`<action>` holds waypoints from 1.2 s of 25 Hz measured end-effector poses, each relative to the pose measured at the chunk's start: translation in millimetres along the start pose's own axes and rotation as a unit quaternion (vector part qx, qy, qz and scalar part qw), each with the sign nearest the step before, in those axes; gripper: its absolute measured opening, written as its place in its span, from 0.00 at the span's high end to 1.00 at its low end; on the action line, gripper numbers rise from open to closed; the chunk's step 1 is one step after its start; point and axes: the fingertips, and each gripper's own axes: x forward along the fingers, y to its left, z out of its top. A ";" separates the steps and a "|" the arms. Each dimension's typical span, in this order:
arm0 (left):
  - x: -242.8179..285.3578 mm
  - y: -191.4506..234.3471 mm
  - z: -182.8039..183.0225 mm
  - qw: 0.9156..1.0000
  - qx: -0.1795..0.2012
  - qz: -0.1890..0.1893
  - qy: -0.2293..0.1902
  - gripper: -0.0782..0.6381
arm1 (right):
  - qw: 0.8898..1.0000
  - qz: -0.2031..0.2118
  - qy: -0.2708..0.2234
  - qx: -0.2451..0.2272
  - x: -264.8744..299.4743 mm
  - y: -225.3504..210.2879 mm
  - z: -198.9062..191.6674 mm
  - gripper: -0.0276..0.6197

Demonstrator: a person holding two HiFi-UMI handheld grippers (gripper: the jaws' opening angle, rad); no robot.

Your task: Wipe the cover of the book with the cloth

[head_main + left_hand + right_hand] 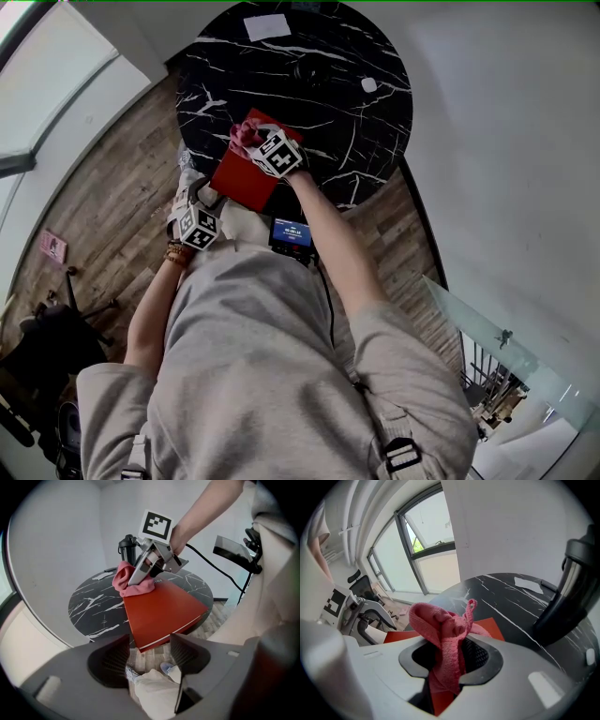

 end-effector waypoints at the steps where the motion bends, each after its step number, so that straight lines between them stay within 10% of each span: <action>1: -0.1 0.0 0.0 1.000 -0.001 0.000 0.000 0.52 | 1.000 0.001 0.000 0.000 0.3 2.1 -0.6 0.73; 30: 1.7 0.4 -1.5 1.000 -0.025 0.008 -0.001 0.52 | 0.999 0.038 0.000 -0.022 4.1 47.9 -6.1 0.73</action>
